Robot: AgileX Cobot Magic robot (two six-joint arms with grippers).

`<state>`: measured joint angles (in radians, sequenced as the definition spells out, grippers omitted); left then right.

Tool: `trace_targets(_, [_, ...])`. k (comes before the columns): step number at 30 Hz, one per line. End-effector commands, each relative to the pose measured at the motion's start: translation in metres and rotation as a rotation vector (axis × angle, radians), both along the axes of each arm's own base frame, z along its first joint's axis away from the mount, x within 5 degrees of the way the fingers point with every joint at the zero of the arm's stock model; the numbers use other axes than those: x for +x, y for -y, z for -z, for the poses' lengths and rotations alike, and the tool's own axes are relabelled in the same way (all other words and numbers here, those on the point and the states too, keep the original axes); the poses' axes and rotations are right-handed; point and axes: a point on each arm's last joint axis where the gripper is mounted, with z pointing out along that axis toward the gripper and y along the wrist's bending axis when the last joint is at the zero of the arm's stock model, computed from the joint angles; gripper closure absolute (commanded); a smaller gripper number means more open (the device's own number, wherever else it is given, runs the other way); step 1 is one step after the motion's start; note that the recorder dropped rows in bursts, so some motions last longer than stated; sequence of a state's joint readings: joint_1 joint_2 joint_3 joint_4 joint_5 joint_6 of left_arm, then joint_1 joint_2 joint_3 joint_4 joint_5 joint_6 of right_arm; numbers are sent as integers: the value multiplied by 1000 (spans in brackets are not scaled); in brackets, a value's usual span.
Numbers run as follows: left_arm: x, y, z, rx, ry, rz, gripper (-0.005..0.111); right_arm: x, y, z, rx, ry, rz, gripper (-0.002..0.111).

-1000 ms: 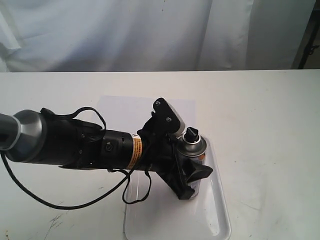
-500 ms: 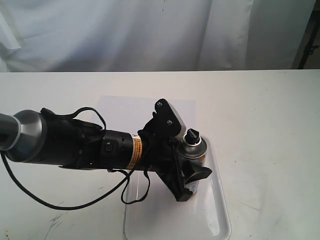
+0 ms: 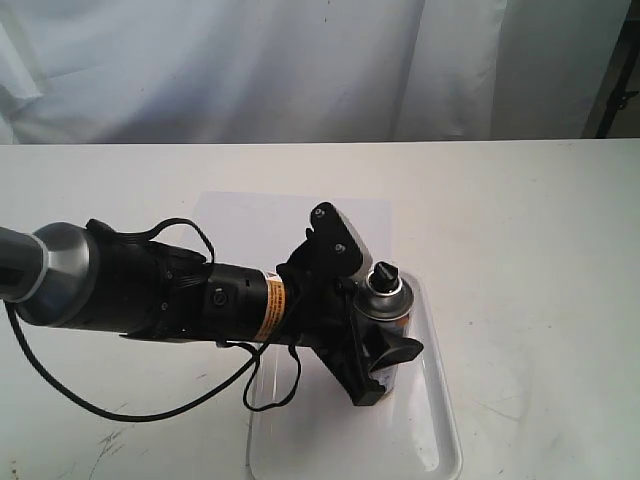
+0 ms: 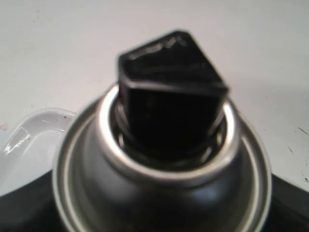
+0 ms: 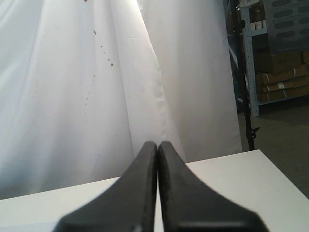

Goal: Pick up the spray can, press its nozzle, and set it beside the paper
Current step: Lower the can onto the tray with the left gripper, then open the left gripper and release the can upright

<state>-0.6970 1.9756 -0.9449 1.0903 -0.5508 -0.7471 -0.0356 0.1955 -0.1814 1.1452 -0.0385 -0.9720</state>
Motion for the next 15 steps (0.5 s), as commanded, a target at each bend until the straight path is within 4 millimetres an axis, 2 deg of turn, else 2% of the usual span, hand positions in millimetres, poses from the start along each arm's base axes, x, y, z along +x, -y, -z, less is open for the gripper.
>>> trace_targets(1, [-1, 2, -6, -44, -6, 6, 76, -1, 0, 1, -5, 2, 3, 108])
trace_targets(4, [-1, 2, -5, -42, -9, 5, 72, -1, 0, 1, -5, 2, 3, 108])
trace_targets(6, [0, 2, -3, -44, -18, -7, 56, -1, 0, 1, -3, 2, 3, 108])
trace_targets(7, [4, 3, 1, -77, -66, -84, 29, -1, 0, 1, -3, 2, 3, 108])
trace_targets(9, [9, 2, 2, -109, -101, -164, 1, -1, 0, 1, -3, 2, 3, 108])
trace_targets(15, [10, 3, 0, -136, -90, -165, 2, -1, 0, 1, -3, 2, 3, 108])
